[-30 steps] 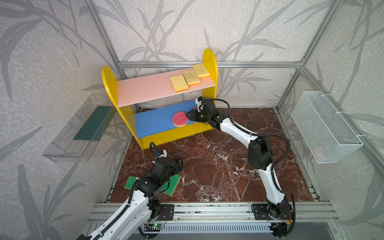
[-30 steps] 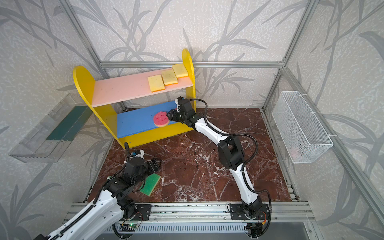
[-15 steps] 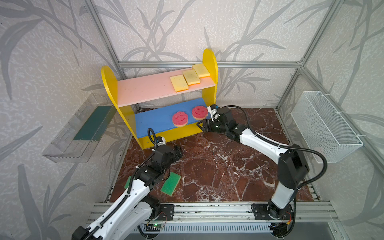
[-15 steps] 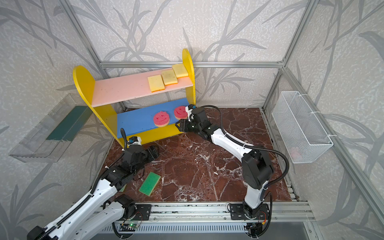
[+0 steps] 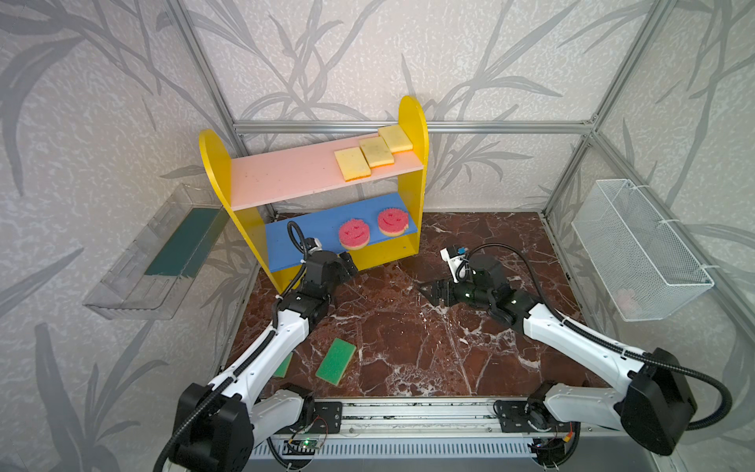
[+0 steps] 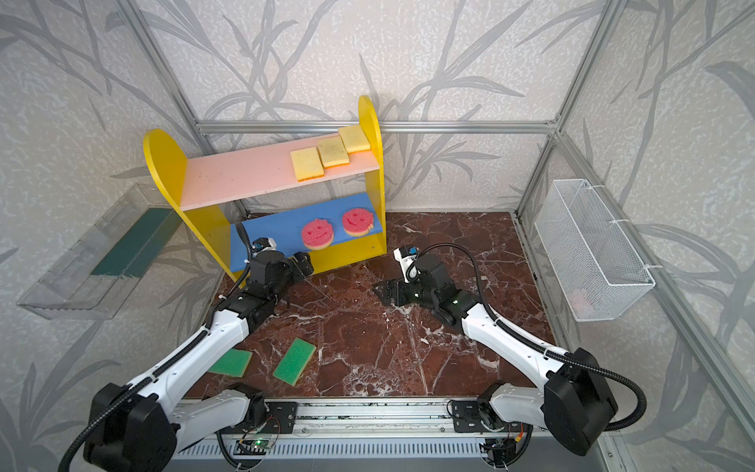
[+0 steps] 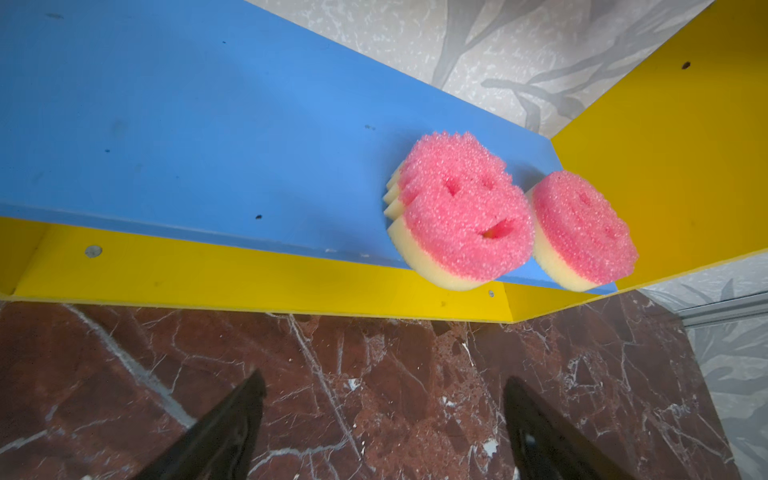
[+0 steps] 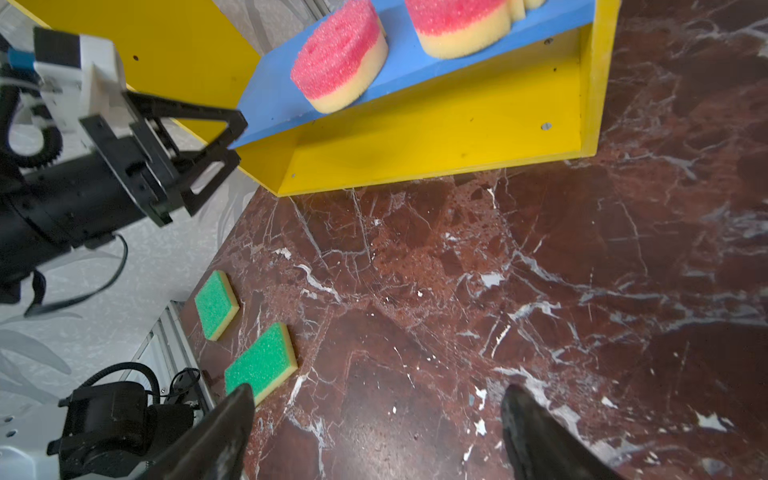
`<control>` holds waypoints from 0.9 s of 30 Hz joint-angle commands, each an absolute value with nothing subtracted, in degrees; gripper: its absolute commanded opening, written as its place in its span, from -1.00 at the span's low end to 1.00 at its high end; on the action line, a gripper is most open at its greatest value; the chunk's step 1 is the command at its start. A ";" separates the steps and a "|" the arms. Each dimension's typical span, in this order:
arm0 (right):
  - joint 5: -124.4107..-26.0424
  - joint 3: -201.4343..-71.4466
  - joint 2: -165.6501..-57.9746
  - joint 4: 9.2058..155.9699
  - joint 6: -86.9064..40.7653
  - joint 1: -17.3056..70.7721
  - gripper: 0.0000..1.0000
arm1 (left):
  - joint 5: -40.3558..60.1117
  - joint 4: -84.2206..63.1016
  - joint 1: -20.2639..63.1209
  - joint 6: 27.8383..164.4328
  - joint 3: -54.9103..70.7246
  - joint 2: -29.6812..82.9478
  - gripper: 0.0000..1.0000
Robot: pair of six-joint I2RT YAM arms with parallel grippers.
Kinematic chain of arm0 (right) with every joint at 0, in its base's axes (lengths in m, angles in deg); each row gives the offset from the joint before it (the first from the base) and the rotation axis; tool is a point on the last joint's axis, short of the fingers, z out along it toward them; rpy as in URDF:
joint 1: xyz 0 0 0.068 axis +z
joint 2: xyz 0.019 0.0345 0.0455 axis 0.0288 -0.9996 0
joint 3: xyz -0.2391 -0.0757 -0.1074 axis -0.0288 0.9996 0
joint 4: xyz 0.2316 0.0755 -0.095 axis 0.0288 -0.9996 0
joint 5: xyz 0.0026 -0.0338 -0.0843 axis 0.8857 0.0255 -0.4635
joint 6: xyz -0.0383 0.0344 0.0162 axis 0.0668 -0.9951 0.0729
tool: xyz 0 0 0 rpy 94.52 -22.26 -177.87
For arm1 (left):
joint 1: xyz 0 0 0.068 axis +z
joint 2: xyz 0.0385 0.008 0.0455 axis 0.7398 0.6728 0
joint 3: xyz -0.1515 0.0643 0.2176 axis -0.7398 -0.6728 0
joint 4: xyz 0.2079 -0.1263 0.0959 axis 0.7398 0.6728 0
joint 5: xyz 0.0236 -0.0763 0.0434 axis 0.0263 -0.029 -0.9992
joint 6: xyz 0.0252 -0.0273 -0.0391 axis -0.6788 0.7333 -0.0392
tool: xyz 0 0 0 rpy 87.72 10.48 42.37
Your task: Place and organize the cleaning sponges onto the shelf
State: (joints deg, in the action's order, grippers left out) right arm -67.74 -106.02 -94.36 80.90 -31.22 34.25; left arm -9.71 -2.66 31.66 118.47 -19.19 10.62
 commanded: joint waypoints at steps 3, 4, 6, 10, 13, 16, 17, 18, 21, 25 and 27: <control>-67.50 -103.09 -90.41 81.15 -28.84 32.96 0.85 | -5.28 -7.15 33.60 117.16 -13.48 16.34 0.85; -67.44 -102.58 -89.91 81.42 -28.85 32.88 0.85 | -4.91 -7.75 33.82 116.97 -12.65 17.47 0.85; -67.35 -101.83 -89.36 81.80 -28.71 32.86 0.85 | -4.36 -8.36 34.22 116.80 -11.11 19.53 0.85; -67.35 -101.38 -89.64 82.21 -28.81 32.77 0.85 | -3.21 -8.21 34.62 116.53 -7.55 24.02 0.85; -67.35 -101.31 -90.06 82.68 -29.19 32.73 0.85 | -3.09 -9.61 34.62 117.76 -6.59 26.74 0.85; -67.32 -101.37 -90.41 82.88 -29.45 32.49 0.85 | -2.33 -11.55 34.58 119.09 -5.50 29.42 0.85; -67.31 -101.29 -90.46 82.88 -29.46 32.48 0.85 | -2.09 -11.92 34.54 119.63 -4.91 30.47 0.85; -67.35 -101.24 -90.46 82.97 -29.54 32.43 0.85 | -1.80 -12.41 34.53 120.15 -4.39 31.43 0.84; -67.69 -100.80 -90.87 83.65 -29.71 32.31 0.85 | -0.96 -13.36 34.45 121.22 -2.42 34.08 0.84; -67.14 -100.89 -92.62 83.94 -30.23 31.88 0.85 | 0.08 -13.61 34.05 121.80 1.03 37.45 0.84; -67.00 -100.89 -93.05 84.02 -30.18 31.84 0.84 | 0.49 -13.57 33.84 121.65 2.44 38.86 0.84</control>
